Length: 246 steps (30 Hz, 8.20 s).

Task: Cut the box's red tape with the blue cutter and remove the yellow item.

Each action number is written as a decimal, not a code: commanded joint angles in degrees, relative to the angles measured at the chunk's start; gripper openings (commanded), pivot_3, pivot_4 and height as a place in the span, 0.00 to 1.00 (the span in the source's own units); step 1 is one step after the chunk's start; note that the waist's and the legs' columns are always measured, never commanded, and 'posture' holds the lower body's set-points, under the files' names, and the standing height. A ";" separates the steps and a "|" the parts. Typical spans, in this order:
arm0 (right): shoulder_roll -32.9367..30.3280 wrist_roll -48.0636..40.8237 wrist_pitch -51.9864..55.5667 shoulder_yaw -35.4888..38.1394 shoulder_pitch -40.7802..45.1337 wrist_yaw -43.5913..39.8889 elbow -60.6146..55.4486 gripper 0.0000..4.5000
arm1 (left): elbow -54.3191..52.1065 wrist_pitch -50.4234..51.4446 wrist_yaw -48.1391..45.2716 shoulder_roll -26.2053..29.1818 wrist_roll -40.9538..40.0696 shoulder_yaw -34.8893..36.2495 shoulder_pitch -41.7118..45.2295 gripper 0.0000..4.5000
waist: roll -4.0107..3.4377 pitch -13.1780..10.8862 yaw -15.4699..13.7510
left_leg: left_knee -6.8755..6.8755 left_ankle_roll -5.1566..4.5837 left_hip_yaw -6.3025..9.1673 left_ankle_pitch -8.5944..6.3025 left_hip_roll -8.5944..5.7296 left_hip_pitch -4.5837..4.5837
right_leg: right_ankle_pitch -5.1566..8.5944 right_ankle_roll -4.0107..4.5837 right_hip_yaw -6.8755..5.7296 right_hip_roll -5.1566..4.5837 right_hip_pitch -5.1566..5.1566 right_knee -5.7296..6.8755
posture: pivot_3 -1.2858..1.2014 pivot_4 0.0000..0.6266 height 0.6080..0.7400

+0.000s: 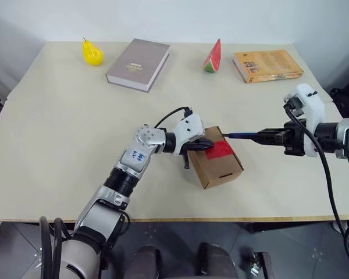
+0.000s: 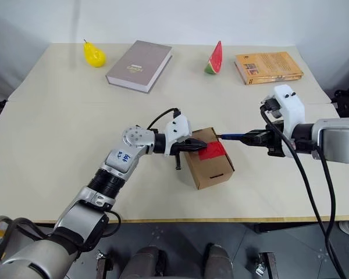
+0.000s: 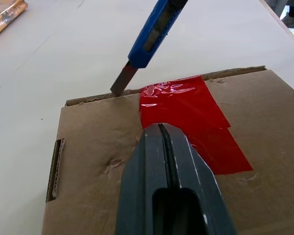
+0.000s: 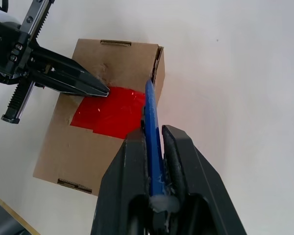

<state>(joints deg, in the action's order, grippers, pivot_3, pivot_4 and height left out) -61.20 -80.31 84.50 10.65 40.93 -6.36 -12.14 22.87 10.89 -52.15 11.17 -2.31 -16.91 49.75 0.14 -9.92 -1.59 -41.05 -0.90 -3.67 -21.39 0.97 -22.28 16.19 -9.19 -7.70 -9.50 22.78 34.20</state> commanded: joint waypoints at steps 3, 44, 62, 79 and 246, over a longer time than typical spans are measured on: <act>-0.32 -0.32 0.59 2.27 -0.46 -1.12 -1.75 0.04 | -0.05 0.47 0.20 -0.02 1.09 -0.98 -0.97 0.00 | 0.00 0.00 0.01 | 0.00 0.00 0.00 0.00 0.00 0.00 | 0.00 0.00 0.00 0.00 0.00 0.01 | 0.52 0.24 1.00; -4.05 2.80 8.00 -58.19 50.82 -25.73 27.67 0.04 | -1.25 0.72 3.58 -0.45 6.90 -7.36 -7.40 0.00 | -0.16 0.10 -0.09 | 0.04 -0.02 0.11 -0.03 0.00 0.09 | 0.00 0.00 0.00 -0.01 -0.12 -0.05 | 0.52 0.24 1.00; -4.64 -7.21 8.00 -58.47 48.17 -16.85 28.45 0.04 | -1.99 1.88 2.09 0.04 8.37 -9.31 -8.26 0.00 | -0.14 0.22 -0.09 | 0.04 -0.01 0.14 -0.03 0.00 0.13 | 0.00 0.01 -0.04 -0.01 -0.18 -0.05 | 0.52 0.24 1.00; -13.43 -20.56 8.00 -59.21 46.22 -8.48 22.63 0.04 | -1.92 4.07 1.56 0.58 8.57 -10.15 -8.63 0.00 | -0.14 0.22 -0.28 | 0.03 -0.02 0.15 -0.06 0.02 0.12 | 0.00 0.01 -0.04 -0.01 -0.20 -0.15 | 0.52 0.24 1.00; 22.93 62.61 -35.61 -18.67 -17.59 -34.26 -1.72 0.99 | -35.95 31.96 6.09 23.34 -15.16 2.12 -21.98 0.00 | -0.21 0.23 0.30 | 0.54 0.06 -0.48 -0.04 0.02 1.18 | -0.02 0.02 0.67 0.06 -0.47 0.17 | 0.52 0.24 1.00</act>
<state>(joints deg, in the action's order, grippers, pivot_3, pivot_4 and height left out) -38.84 -13.87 44.47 -10.17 23.97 -39.20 -13.72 -15.33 41.47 -47.00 34.22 -19.67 -12.74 29.86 -0.08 -9.69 -1.28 -40.51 -0.84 -4.12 -21.42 1.00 -21.11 16.16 -9.17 -7.07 -9.45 22.29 34.37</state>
